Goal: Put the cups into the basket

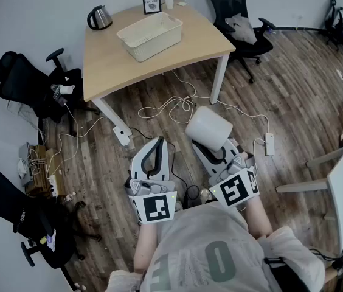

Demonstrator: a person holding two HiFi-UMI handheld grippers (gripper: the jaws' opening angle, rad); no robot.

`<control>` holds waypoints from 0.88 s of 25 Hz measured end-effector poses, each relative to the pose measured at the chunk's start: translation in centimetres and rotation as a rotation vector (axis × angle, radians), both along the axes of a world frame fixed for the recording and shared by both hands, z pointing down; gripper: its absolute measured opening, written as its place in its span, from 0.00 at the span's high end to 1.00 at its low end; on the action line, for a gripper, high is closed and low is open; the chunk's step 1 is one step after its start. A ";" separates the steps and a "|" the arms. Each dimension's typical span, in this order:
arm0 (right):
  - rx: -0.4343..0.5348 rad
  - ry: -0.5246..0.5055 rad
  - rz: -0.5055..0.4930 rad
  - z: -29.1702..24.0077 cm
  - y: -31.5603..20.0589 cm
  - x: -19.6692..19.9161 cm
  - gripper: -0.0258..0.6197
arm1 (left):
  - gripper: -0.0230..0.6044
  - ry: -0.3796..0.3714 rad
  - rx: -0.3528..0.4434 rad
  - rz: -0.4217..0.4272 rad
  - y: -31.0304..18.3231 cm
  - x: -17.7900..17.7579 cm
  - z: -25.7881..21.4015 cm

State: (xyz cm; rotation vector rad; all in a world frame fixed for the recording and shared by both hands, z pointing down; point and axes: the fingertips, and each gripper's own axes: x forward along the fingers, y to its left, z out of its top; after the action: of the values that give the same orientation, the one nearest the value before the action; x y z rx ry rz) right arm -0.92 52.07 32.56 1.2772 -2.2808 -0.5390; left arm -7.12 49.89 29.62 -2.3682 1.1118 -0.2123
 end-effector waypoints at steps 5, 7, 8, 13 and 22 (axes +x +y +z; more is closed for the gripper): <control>0.001 -0.001 -0.011 0.0 -0.5 0.3 0.91 | 0.95 -0.004 0.013 -0.002 -0.4 0.5 -0.1; 0.003 0.003 -0.017 0.0 -0.6 0.4 0.91 | 0.95 -0.003 0.015 -0.005 -0.4 0.6 -0.1; 0.007 0.008 -0.018 0.0 -0.7 0.5 0.91 | 0.95 -0.004 0.013 -0.006 -0.5 0.6 -0.1; 0.004 0.005 -0.023 0.4 -0.9 1.1 0.91 | 0.95 -0.020 0.006 -0.013 -0.8 1.1 0.5; -0.014 -0.002 -0.033 1.4 -1.9 3.5 0.91 | 0.95 -0.035 0.018 -0.031 -2.2 3.1 0.6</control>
State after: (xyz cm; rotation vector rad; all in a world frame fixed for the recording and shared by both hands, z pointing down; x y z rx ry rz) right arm 2.60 50.14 33.96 1.2365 -2.3064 -0.5327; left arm -4.01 47.73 30.24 -2.3236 1.1307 -0.2521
